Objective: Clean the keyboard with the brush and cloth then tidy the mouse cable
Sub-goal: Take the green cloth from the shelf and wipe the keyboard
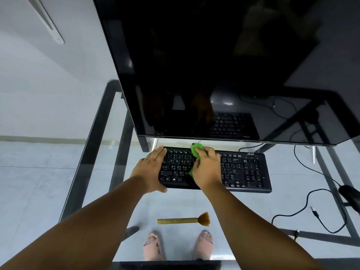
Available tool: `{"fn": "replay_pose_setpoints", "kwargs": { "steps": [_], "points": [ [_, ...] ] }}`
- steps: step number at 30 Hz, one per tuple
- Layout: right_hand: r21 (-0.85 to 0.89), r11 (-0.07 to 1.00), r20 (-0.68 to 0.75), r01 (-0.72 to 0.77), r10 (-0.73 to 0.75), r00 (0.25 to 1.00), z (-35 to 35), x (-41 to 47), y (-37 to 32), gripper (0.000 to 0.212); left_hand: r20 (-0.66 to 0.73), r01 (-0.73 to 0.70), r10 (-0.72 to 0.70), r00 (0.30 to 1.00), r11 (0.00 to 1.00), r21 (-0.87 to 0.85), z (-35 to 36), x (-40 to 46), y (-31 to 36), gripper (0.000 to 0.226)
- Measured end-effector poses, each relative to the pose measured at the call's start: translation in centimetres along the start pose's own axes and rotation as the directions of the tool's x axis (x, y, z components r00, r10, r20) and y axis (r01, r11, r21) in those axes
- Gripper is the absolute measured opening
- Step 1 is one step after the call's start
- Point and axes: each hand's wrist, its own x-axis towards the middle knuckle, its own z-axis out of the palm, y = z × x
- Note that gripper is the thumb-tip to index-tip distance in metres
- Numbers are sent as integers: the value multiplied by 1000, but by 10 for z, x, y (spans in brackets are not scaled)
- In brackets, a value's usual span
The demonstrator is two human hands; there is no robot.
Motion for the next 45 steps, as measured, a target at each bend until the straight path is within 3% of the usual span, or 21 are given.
{"fn": "replay_pose_setpoints", "kwargs": {
  "steps": [6, 10, 14, 16, 18, 21, 23, 26, 32, 35, 37, 39, 41, 43, 45],
  "points": [
    [19, 962, 211, 272, -270, 940, -3, 13, -8, 48, 47, 23, -24, 999, 1000, 21, -6, 7, 0, 141],
    [56, 978, 191, 200, -207, 960, -12, 6, 6, 50, 37, 22, -22, 999, 1000, 18, -7, 6, -1, 141],
    [328, 942, 111, 66, -107, 988, -20, -6, 20, 61, 34, 9, -8, 999, 999, -34, -6, 2, -5, 136],
    [399, 911, 74, -104, 81, 994, -28, -8, 29, 57, -17, 17, -19, 1000, 994, -105, -4, -2, -7, 119],
    [371, 898, 153, -236, 191, 969, -34, -8, 33, 52, -164, 24, -55, 985, 983, -184, -2, -5, -6, 87],
    [351, 880, 344, -319, 195, 918, -39, -2, 30, 47, -369, 47, -173, 913, 944, -327, -1, -7, 7, 43],
    [394, 851, 409, -346, 175, 896, -43, 5, 30, 35, -395, 61, -269, 878, 883, -465, -1, -8, 22, 27],
    [464, 791, 500, -399, 138, 855, -53, 13, 42, 23, -316, 79, -371, 873, 747, -660, 0, -7, 41, 19],
    [614, 668, 535, -421, 40, 844, -100, 1, 96, 35, -146, 43, -391, 909, 434, -900, -4, -4, 78, 21],
    [672, 610, 556, -420, -42, 830, -122, -6, 114, 44, -32, 73, -266, 963, 376, -924, -11, 0, 101, 31],
    [679, 595, 585, -430, -84, 807, -133, -10, 124, 48, 63, 101, -107, 992, 399, -911, -10, 3, 117, 46],
    [682, 581, 613, -445, -120, 781, -141, -13, 131, 51, 151, 128, 18, 988, 439, -889, -5, 7, 131, 68],
    [704, 544, 619, -456, -155, 770, -147, -16, 138, 53, 225, 170, 98, 970, 392, -904, 2, 9, 143, 83],
    [737, 476, 612, -480, -170, 773, -151, -19, 144, 55, 280, 223, 163, 946, 300, -928, 7, 10, 155, 80],
    [753, 422, 609, -504, -161, 776, -153, -22, 150, 58, 287, 225, 205, 936, 280, -933, 11, 10, 161, 65]
  ]
}}
